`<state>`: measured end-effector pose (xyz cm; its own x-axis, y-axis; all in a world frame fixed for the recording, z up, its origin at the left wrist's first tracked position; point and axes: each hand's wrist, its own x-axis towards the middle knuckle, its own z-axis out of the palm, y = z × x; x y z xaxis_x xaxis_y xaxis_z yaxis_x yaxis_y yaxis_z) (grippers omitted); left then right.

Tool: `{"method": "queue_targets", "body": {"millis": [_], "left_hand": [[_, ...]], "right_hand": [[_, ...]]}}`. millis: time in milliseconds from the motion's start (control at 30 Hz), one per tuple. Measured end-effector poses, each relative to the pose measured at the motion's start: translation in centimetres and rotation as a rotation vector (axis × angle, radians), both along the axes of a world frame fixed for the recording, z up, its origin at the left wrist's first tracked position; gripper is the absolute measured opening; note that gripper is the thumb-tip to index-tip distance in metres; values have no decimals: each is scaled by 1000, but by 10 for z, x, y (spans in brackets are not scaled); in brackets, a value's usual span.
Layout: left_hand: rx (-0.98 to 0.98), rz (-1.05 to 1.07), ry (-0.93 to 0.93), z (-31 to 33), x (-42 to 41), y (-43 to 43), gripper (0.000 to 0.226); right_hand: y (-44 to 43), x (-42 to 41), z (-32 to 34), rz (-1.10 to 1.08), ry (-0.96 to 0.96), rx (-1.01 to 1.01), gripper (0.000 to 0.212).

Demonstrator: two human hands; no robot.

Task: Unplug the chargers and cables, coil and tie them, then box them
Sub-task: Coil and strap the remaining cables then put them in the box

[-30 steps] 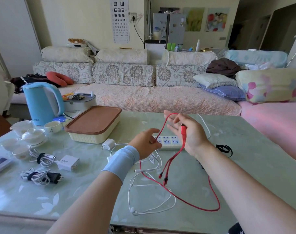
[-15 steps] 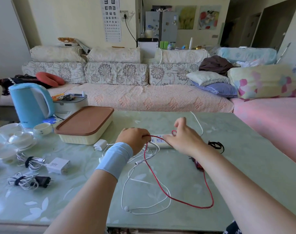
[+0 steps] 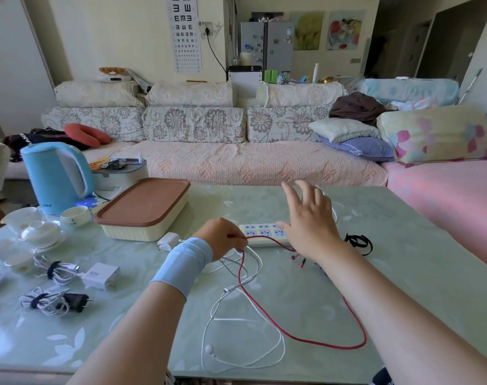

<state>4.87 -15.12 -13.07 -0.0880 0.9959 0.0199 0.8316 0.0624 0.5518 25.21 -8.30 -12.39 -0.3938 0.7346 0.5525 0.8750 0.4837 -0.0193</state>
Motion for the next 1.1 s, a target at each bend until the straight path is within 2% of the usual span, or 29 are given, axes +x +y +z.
{"method": "queue_targets", "body": {"millis": [33,67,100,133,200,233,300,367,500,600,733,867,967,1100], "left_hand": [[14,22,-73,1,0,0,13],[23,37,-137,3,0,0,14],[37,50,-190,4,1,-1,17],[55,63,-223,5,3,-1,20],[93,88,-277,7,7,-4,23],[100,89,-316,8,8,-4,23],[93,75,-355,10,11,-6,23],[110,81,-294,12,12,-6,22],[186,109,-155,15,5,-4,19],[198,150,-111,14,2,1,22],[23,131,-421,10,-3,0,28],[-77,74,-570,7,-14,-2,26],[-42,115,-472,4,-25,-3,18],[65,243,-149,-1,-47,-3,14]], "right_hand": [[-4,-5,0,60,22,76,64],[-11,-11,2,153,93,129,51],[-21,-17,6,253,189,115,29],[-30,-24,10,302,255,13,14],[-40,-36,10,241,179,-282,42],[-42,-39,7,193,100,-377,49],[-43,-40,-1,178,113,-557,45],[-37,-38,-5,248,270,-719,34],[-30,-39,-3,370,492,-897,22],[-27,-38,-5,389,552,-900,23],[-23,-31,-5,392,559,-828,26],[-12,-22,-6,338,559,-748,20],[-6,-14,-1,279,633,-758,31],[-5,-5,9,223,997,-770,28]]}}
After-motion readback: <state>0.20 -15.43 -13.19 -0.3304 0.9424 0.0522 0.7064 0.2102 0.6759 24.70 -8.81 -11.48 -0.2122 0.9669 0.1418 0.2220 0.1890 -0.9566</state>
